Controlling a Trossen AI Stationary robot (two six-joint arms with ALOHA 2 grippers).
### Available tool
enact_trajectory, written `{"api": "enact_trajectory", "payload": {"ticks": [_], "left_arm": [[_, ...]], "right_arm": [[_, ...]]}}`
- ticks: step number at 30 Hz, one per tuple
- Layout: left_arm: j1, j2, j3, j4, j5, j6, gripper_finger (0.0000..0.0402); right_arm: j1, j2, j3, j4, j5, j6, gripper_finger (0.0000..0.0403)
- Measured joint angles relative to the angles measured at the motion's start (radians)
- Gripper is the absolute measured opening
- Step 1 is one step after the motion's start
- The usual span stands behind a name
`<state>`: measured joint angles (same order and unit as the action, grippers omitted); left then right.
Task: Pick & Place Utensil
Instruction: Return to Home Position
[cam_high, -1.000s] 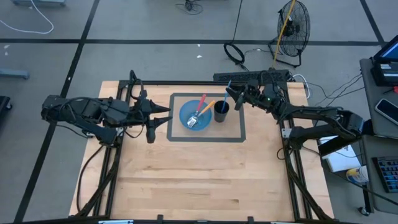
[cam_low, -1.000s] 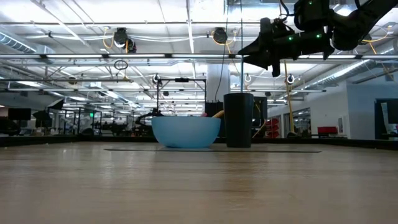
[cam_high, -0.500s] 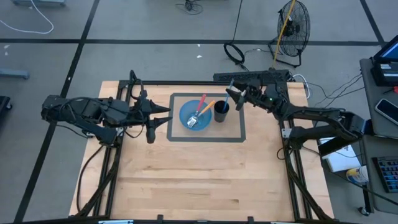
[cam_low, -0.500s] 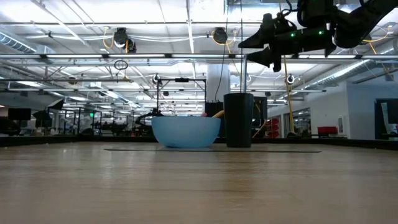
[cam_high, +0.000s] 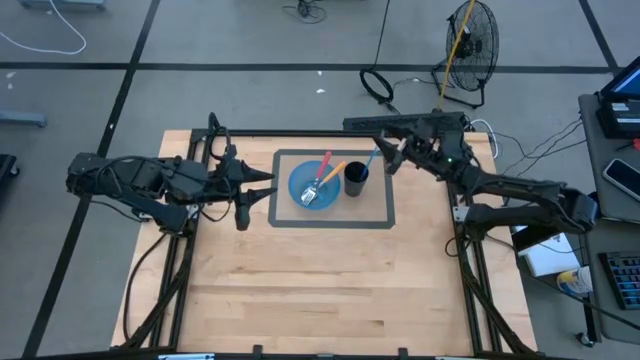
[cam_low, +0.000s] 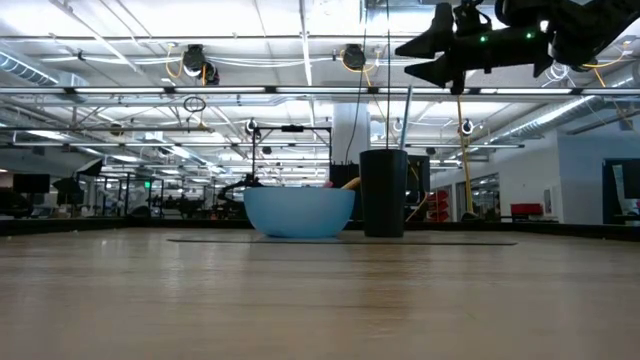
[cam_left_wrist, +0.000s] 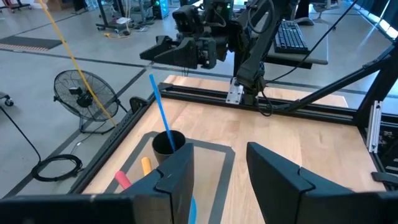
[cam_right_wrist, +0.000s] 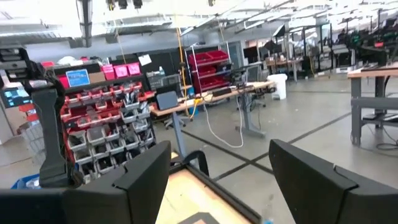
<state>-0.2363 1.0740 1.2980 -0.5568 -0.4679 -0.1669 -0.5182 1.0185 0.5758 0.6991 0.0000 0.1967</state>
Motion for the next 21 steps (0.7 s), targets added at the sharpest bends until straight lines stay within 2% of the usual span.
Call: {"api": "enact_trajectory", "payload": {"ticks": [9, 14, 18, 21], "left_arm": [[0.000, 0.000, 0.000, 0.000, 0.000, 0.001, 0.0152], [0.000, 0.000, 0.000, 0.001, -0.001, 0.002, 0.0152], [0.000, 0.000, 0.000, 0.002, -0.008, -0.002, 0.0152], [0.000, 0.000, 0.000, 0.001, -0.077, -0.039, 0.0152]], "right_arm": [[0.005, -0.050, 0.038, -0.018, 0.000, -0.022, 0.0266], [0.018, -0.058, 0.152, -0.175, -0.005, -0.087, 0.0265], [0.022, -0.059, 0.240, -0.274, -0.065, -0.104, 0.0265], [0.022, -0.061, 0.285, -0.336, -0.138, -0.102, 0.0265]]}}
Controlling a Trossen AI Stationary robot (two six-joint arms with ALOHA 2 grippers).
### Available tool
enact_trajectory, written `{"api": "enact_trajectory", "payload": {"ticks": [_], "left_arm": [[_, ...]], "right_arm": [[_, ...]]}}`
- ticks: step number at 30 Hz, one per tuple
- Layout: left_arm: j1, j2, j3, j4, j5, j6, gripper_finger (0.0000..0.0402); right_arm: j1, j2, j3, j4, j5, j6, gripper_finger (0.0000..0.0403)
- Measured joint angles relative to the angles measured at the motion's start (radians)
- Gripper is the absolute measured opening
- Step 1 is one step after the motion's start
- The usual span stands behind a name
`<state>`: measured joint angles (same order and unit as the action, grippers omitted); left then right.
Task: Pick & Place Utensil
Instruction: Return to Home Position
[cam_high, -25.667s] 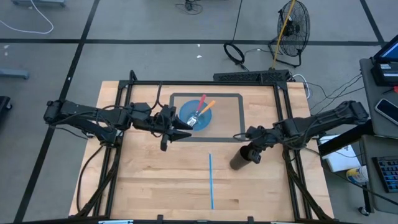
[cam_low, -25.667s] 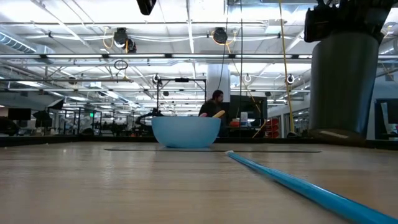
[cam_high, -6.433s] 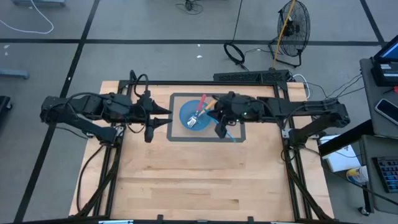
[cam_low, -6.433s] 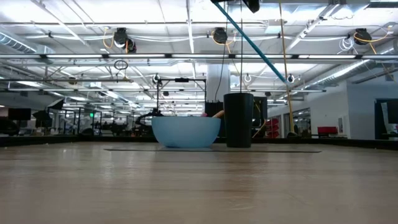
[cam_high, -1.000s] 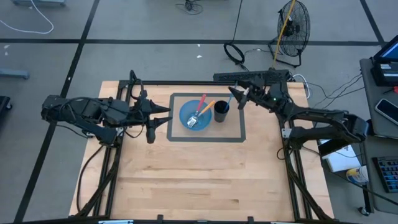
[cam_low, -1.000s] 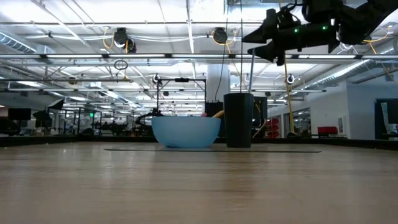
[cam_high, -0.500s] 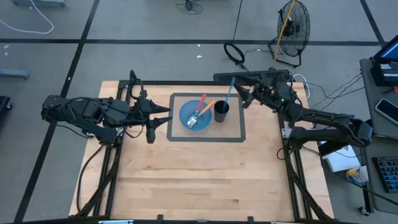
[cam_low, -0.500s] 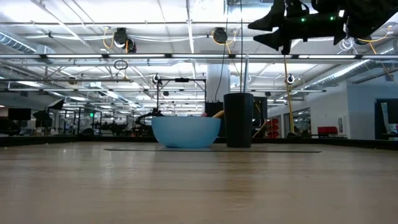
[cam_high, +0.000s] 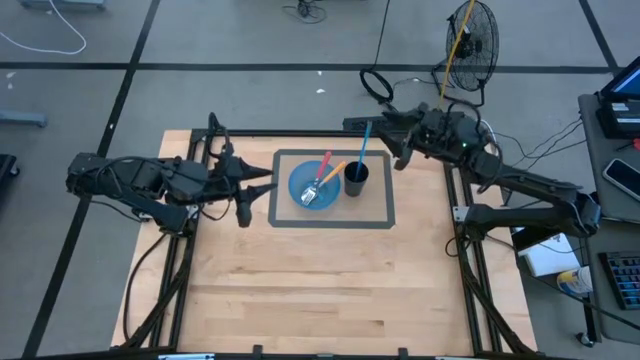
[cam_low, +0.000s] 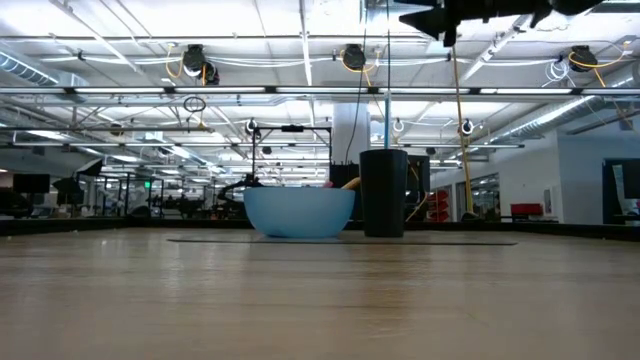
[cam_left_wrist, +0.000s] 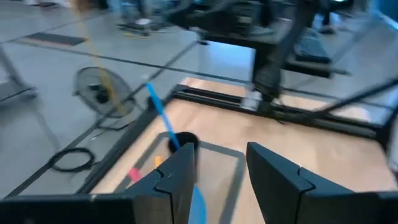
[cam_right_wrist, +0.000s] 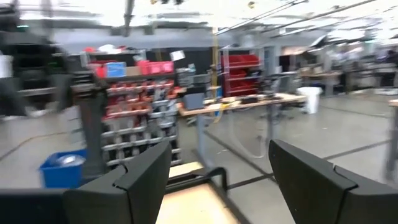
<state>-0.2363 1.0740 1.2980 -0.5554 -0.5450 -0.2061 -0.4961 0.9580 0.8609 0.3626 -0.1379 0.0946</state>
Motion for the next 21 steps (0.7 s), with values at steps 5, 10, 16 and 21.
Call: {"api": "enact_trajectory", "payload": {"ticks": [5, 10, 16, 21], "left_arm": [[0.020, -0.002, 0.000, -0.001, -0.104, -0.031, 0.0152], [0.035, -0.006, 0.000, 0.001, -0.107, -0.048, 0.0152], [0.031, -0.006, 0.000, 0.010, -0.070, -0.010, 0.0152], [0.031, -0.006, 0.000, 0.010, 0.027, 0.054, 0.0152]], "right_arm": [[0.002, -0.042, 0.012, -0.075, -0.048, 0.079, 0.0265], [0.001, -0.104, 0.012, -0.124, -0.047, 0.181, 0.0265], [0.001, -0.177, 0.012, -0.122, -0.047, 0.244, 0.0265], [0.001, -0.229, 0.011, -0.131, -0.048, 0.256, 0.0265]]}}
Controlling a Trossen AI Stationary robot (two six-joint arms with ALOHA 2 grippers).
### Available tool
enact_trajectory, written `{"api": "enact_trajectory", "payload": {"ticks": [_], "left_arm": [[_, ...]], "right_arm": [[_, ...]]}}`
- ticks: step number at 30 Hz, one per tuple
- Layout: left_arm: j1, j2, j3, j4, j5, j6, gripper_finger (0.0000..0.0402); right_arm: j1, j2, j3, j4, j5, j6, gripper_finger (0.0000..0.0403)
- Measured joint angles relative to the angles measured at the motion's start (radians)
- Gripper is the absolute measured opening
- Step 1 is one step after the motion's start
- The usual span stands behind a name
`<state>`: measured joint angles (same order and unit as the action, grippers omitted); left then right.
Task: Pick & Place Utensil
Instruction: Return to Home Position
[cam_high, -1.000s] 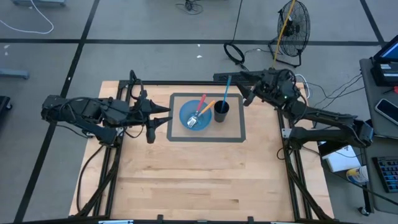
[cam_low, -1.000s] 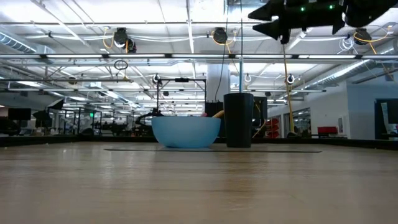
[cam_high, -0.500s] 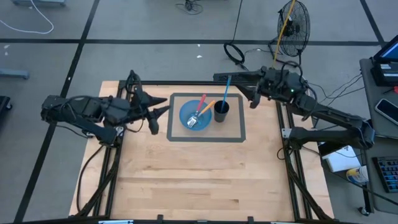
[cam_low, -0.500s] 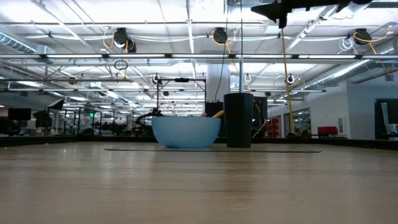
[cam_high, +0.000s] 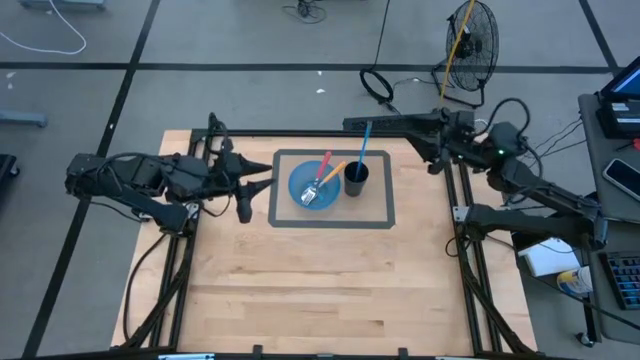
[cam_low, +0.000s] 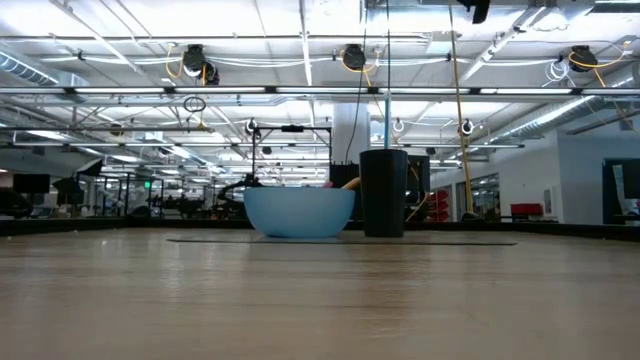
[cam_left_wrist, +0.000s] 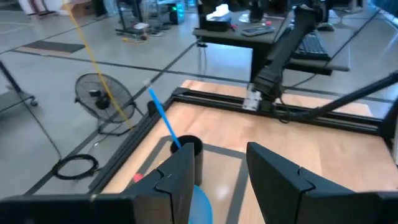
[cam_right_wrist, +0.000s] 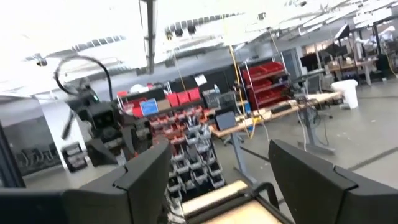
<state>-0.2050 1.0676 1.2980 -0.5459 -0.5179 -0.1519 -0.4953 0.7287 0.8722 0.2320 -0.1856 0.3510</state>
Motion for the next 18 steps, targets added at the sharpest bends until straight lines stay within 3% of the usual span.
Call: {"api": "enact_trajectory", "payload": {"ticks": [6, 15, 18], "left_arm": [[0.000, 0.000, 0.000, -0.004, 0.022, 0.001, 0.0152], [0.000, -0.005, 0.000, 0.008, 0.179, 0.093, 0.0152], [0.006, -0.013, 0.000, 0.010, 0.178, 0.124, 0.0152]], "right_arm": [[0.000, -0.059, 0.000, 0.002, -0.007, 0.073, 0.0265], [0.000, -0.076, 0.000, -0.001, -0.339, 0.017, 0.0265], [0.000, -0.076, 0.000, -0.007, -0.375, 0.002, 0.0265]]}}
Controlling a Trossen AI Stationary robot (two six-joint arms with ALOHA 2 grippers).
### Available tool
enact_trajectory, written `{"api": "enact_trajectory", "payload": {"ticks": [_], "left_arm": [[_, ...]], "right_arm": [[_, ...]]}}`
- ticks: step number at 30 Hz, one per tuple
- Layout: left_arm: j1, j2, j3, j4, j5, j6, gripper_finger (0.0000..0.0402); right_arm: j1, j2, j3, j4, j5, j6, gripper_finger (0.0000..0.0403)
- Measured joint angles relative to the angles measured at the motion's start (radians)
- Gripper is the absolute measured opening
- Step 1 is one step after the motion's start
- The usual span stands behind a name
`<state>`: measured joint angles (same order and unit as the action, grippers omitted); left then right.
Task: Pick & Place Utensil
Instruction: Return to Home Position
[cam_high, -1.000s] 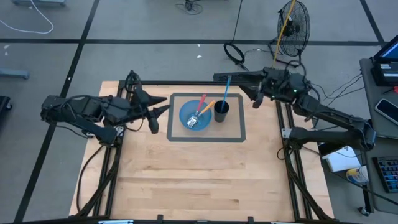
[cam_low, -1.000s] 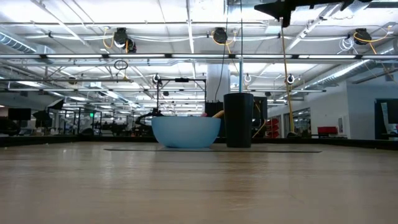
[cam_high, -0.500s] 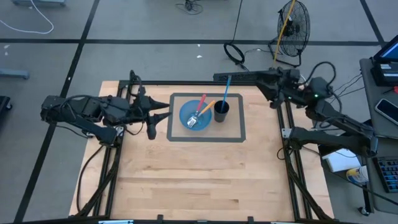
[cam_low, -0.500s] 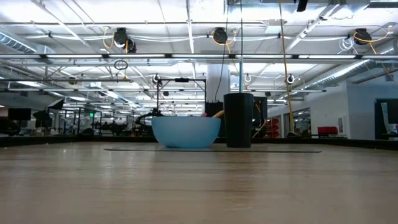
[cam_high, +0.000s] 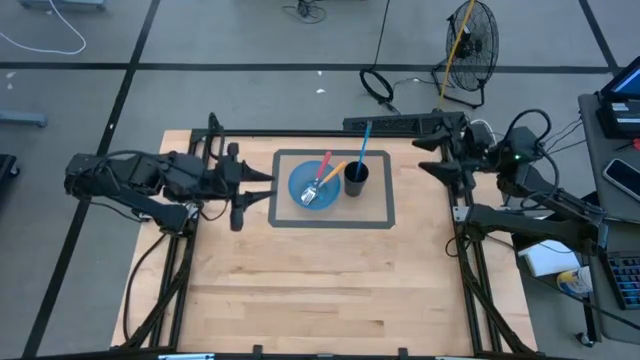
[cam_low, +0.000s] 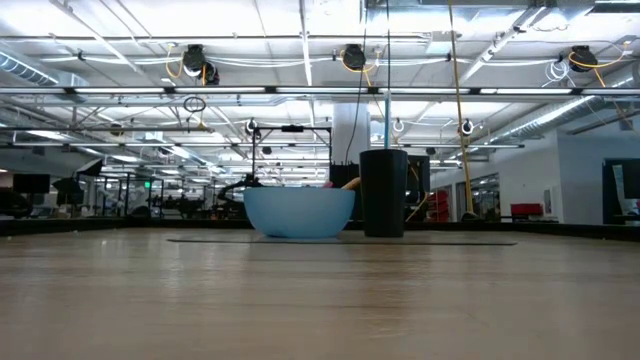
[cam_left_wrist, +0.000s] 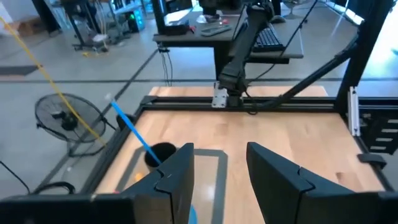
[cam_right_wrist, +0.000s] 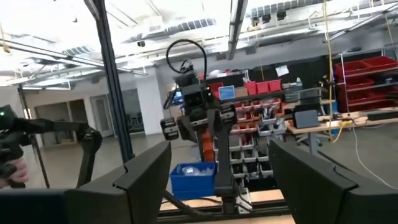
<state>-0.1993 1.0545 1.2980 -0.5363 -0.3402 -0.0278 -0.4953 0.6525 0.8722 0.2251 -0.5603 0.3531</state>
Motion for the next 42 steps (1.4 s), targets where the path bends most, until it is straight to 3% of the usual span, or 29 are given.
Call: {"api": "enact_trajectory", "payload": {"ticks": [3, 9, 17, 33, 42], "left_arm": [[0.025, -0.008, 0.000, 0.004, 0.041, 0.034, 0.0152], [0.145, -0.010, 0.000, 0.034, 0.271, 0.079, 0.0152], [0.260, -0.065, -0.103, 0.129, 0.386, 0.095, 0.0152], [0.386, -0.399, -0.598, 0.477, 0.448, -0.014, 0.0152], [0.401, -0.577, -0.747, 0.487, 0.399, -0.073, 0.0152]], "right_arm": [[0.000, -0.002, 0.000, -0.009, -0.019, -0.023, 0.0265], [0.000, 0.002, 0.000, -0.057, -0.021, -0.061, 0.0265], [0.000, -0.012, -0.001, -0.162, -0.021, -0.109, 0.0265], [-0.001, -0.045, -0.001, -0.217, -0.019, -0.129, 0.0265], [-0.001, -0.037, -0.001, -0.237, -0.018, -0.127, 0.0265]]}}
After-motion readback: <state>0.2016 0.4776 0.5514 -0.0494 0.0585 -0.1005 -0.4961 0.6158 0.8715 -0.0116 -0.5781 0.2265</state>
